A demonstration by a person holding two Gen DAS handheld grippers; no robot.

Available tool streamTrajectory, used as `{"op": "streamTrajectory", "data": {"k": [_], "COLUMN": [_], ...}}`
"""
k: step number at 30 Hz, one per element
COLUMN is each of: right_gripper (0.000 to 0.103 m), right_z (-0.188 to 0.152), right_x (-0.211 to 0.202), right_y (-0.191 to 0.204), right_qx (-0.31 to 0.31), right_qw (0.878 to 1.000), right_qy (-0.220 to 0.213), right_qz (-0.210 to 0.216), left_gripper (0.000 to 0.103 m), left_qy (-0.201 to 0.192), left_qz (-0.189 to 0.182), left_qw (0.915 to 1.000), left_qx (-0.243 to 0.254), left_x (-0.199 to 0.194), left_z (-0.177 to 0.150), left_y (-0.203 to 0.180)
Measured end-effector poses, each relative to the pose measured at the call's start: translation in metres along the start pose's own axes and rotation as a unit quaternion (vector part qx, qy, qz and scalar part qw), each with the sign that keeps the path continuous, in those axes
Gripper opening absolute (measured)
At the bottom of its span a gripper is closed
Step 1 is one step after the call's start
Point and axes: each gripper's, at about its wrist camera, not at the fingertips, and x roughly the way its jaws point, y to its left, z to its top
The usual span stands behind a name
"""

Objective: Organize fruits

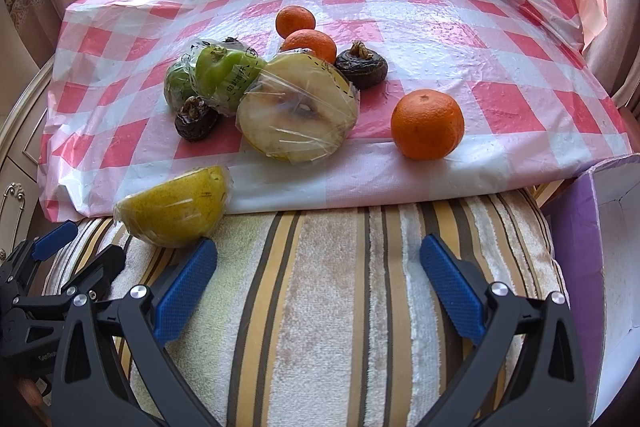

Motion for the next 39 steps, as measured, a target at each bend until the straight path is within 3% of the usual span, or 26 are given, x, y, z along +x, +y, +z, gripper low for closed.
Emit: {"op": "streamTrajectory", "data": {"k": [39], "right_gripper": [0.102], "right_z": [-0.0022], "right_x": [-0.0017], "right_y": [0.001], "right_qx": [-0.002], "right_qw": [1.0], "right_qy": [-0.009], "right_qz": [-0.003], "left_gripper": [0.099], "left_qy": [-0.001], "left_qz": [-0.003], "left_qw": [1.0], "left_qx": [-0.002], "left_x": [0.0012], "left_z": [-0.0019], "left_y": [0.0011]}}
